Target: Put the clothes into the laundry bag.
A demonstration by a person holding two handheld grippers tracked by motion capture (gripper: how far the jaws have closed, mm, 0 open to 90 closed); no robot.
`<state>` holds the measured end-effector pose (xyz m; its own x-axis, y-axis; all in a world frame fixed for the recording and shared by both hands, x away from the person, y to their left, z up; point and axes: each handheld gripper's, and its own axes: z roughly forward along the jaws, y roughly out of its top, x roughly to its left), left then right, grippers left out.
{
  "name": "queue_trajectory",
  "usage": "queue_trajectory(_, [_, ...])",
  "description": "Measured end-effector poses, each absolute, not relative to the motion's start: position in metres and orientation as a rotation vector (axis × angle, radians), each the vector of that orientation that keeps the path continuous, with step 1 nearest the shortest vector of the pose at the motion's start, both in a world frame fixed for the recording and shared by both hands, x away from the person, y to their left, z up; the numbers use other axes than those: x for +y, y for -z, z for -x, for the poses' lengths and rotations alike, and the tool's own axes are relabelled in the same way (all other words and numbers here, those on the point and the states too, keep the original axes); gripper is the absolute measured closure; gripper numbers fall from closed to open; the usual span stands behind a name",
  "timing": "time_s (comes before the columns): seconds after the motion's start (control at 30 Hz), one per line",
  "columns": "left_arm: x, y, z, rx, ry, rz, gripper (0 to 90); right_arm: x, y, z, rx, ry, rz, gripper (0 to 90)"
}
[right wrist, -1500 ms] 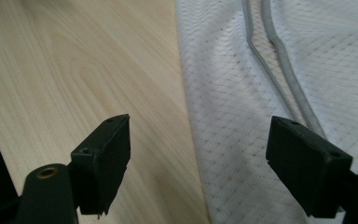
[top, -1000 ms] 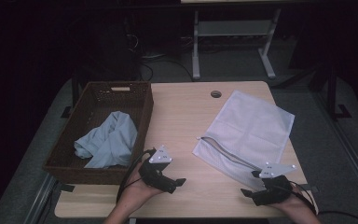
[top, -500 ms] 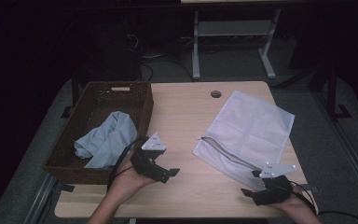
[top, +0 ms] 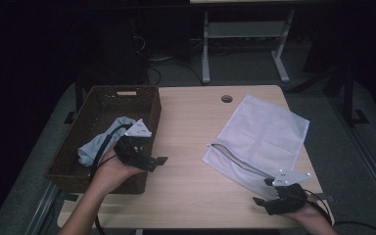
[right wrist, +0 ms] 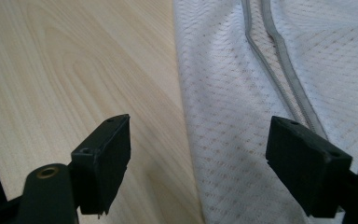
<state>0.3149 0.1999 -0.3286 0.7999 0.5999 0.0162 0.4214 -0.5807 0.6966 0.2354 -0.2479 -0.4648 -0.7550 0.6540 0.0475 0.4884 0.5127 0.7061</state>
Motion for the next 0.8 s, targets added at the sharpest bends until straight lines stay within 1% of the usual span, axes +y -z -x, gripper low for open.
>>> queue_trajectory(0.43, [0.246,0.322,-0.343,0.886,-0.423,-2.274,11.2,-0.249,0.465,-0.236,2.525,-1.074,-0.983,21.1])
queue_trajectory(0.63, [0.276,0.329,-0.363,0.985,-0.494,-2.252,11.3,-0.25,0.465,-0.237,2.52,-1.074,-0.987,21.1])
queue_trajectory(0.8, [0.288,0.335,-0.376,1.028,-0.52,-2.25,11.2,-0.25,0.466,-0.238,2.523,-1.071,-0.994,21.1])
